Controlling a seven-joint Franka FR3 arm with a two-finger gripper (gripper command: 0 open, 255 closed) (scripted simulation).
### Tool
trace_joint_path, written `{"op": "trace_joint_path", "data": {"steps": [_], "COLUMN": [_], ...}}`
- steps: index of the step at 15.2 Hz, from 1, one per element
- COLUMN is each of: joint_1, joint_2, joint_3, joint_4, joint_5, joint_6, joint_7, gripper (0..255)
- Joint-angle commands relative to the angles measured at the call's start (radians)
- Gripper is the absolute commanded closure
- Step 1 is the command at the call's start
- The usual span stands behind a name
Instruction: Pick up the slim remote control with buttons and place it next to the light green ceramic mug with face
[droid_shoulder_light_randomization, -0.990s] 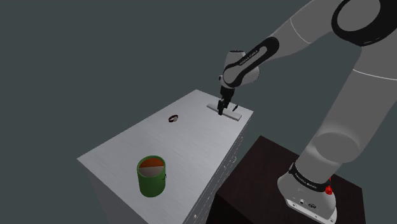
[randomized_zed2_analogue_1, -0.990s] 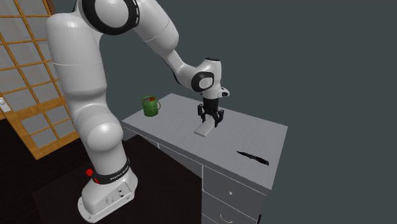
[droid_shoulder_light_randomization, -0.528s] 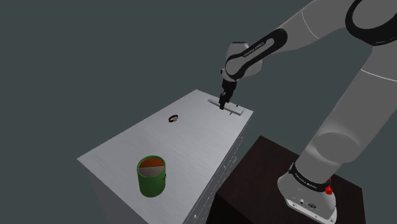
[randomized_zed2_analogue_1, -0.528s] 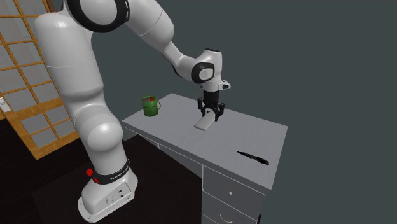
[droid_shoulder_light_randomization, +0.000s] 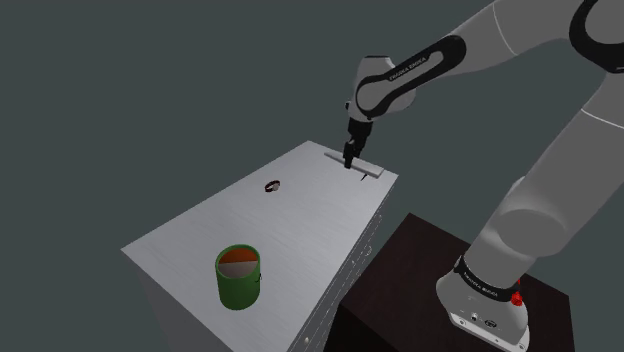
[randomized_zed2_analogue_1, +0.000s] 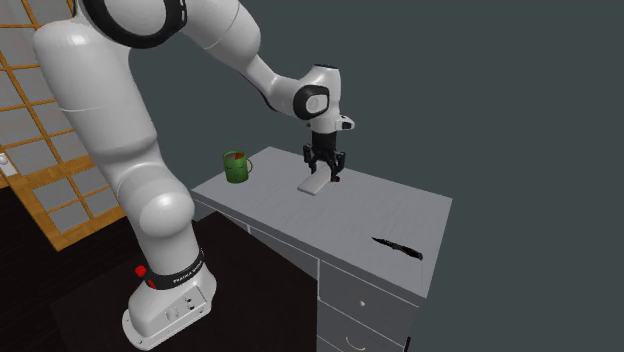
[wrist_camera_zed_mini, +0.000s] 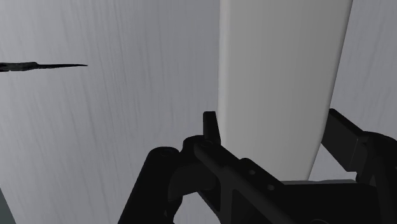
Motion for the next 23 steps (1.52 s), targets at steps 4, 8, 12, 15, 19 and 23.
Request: {"op": "trace_joint_path", "data": {"steps": [4, 8, 12, 15, 19, 23], "joint_1": [0.058, 0.108, 0.160, 0.198, 0.248, 0.245], "joint_2": [-0.070, -0.108, -0.129, -0.133, -0.124, -0.083], "joint_3": [0.072, 0.135, 0.202, 0.254, 0.322, 0.326], "joint_4": [-0.074, -0.114, -0.134, -0.136, -0.121, -0.143], "joint_5": [0.006, 0.022, 0.043, 0.060, 0.077, 0.068], "joint_6": [0.003, 0.003, 0.002, 0.000, -0.003, 0.058], "joint_7": [0.127, 0.229, 0.331, 0.409, 0.513, 0.521], "gripper": [255, 255, 255, 255, 255, 255]}}
